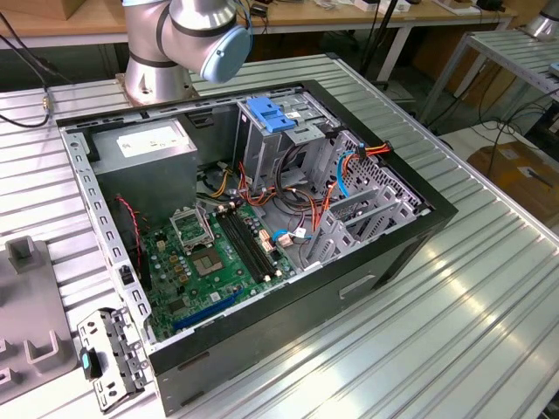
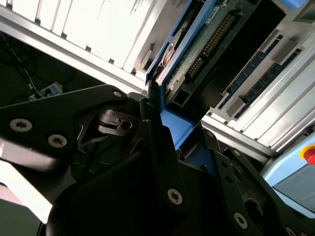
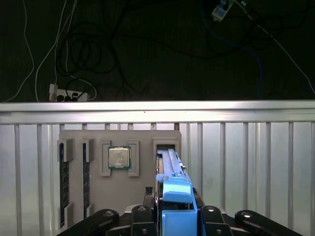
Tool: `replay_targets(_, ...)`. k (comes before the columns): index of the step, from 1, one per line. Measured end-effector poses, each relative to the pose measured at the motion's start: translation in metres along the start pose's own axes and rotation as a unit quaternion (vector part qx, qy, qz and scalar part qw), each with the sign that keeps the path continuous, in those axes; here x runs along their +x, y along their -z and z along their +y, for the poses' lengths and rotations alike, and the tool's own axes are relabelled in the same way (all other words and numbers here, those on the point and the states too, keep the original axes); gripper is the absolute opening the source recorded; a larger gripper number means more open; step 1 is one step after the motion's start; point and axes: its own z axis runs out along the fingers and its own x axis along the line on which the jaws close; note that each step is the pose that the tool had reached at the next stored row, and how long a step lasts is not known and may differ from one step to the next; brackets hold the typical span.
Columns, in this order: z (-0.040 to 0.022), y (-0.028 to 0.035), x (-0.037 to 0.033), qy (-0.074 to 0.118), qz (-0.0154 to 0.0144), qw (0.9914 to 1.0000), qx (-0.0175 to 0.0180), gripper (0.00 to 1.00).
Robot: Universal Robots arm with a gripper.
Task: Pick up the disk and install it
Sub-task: 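Pick up the disk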
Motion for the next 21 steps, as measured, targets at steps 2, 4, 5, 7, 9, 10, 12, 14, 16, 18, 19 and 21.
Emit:
replay_targets(2,0.0000,0.0004,0.0000,0.000,0.0000,1.00000,0.0000,0.37)
replay_targets(4,0.0000,0.0011,0.0000,0.000,0.0000,1.00000,0.0000,0.37)
replay_targets(5,0.0000,0.0015,0.0000,0.000,0.0000,1.00000,0.0001,0.37)
replay_targets(7,0.0000,0.0020,0.0000,0.000,0.0000,1.00000,0.0000,0.37)
replay_targets(9,0.0000,0.0024,0.0000,0.000,0.0000,1.00000,0.0001,0.37)
replay_targets(10,0.0000,0.0026,0.0000,0.000,0.0000,1.00000,0.0000,0.37)
replay_targets(12,0.0000,0.0029,0.0000,0.000,0.0000,1.00000,0.0000,0.37)
replay_targets(14,0.0000,0.0032,0.0000,0.000,0.0000,1.00000,0.0000,0.37)
replay_targets(16,-0.0001,0.0036,0.0000,0.000,0.0000,1.00000,0.0000,0.37)
replay_targets(18,0.0000,0.0043,0.0000,0.000,0.0000,1.00000,0.0000,0.37)
replay_targets(19,0.0000,0.0048,0.0000,0.000,0.0000,1.00000,0.0000,0.37)
replay_targets(21,0.0000,0.0054,0.0000,0.000,0.0000,1.00000,0.0000,0.37)
